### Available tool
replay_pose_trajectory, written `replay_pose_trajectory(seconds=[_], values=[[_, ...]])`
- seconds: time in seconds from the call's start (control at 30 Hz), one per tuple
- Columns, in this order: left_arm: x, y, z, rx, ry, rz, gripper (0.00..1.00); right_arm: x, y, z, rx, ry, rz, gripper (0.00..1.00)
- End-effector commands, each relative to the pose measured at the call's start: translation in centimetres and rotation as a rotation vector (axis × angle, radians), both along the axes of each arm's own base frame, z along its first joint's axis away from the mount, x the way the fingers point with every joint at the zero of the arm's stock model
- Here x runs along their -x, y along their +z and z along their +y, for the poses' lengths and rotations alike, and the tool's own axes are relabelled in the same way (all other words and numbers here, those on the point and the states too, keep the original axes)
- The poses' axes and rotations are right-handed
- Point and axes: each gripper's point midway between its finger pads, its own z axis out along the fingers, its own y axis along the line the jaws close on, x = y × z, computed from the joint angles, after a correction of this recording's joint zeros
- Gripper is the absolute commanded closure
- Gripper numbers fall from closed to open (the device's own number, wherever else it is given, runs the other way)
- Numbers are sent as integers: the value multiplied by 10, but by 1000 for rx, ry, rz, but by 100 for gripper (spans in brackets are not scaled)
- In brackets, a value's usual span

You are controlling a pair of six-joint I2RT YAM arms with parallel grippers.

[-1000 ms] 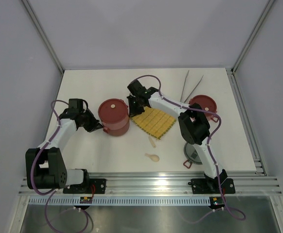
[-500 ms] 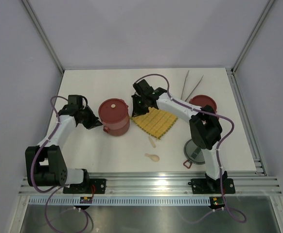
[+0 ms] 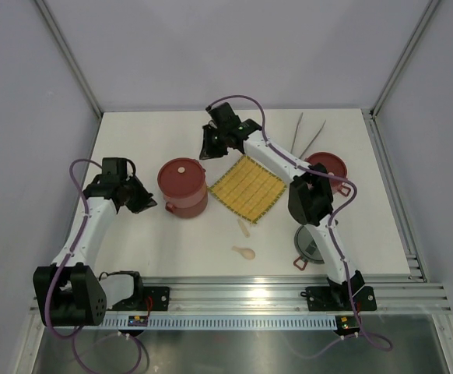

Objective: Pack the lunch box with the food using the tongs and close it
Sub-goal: Close the fastener on the packing box.

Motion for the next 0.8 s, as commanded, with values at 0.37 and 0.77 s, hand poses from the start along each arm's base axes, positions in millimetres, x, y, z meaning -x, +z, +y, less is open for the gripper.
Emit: replay_pose_trajectory(seconds=[0.37, 0.77], values=[[4, -17, -27, 143, -29, 30, 100, 35, -26, 27, 20, 109, 58, 84], [-29, -12, -40, 134, -95, 2, 100, 61, 4, 30, -59, 113, 40, 86]])
